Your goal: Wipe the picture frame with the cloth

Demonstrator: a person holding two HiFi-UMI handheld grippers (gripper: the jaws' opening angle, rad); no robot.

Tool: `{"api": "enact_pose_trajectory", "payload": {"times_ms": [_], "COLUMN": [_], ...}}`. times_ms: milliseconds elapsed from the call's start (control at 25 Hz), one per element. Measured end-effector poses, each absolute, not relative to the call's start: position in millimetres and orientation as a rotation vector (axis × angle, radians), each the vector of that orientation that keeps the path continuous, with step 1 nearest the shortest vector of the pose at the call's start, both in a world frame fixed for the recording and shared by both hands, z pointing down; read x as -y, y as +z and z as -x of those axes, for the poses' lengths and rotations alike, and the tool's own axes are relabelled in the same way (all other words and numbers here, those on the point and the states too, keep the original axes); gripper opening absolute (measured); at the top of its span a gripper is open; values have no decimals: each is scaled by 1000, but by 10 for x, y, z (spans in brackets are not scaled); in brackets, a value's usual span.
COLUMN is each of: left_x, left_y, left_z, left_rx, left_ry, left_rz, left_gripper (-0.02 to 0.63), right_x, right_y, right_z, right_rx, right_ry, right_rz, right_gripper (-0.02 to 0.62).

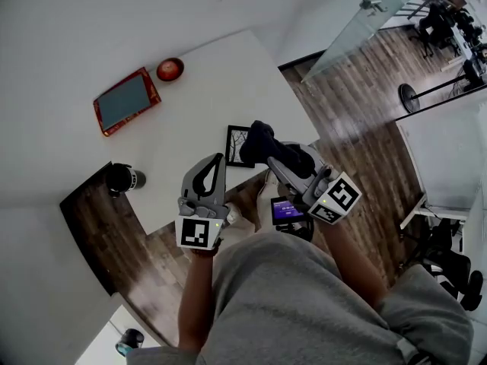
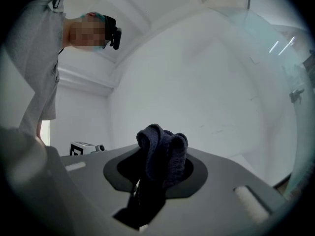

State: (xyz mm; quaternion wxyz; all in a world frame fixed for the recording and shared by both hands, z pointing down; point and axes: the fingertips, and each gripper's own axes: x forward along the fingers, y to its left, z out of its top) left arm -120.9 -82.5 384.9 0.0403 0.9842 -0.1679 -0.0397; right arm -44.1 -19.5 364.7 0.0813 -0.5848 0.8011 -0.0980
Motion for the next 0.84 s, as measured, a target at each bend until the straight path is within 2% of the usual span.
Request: {"api": "enact_pose_trajectory", "payload": {"times_ms": [840], "left_x": [714], "left_y": [3785], "left_z": [1192], "left_rx": [392], "left_ry": [-120], "left_rz": [-3020], "left_gripper": [3], "right_x": [165], "right_y": [3672], "right_z": [495], "right_rx": [-2451], "right_ry": [-298], "right_rz": [1742], "right_gripper": [114]}}
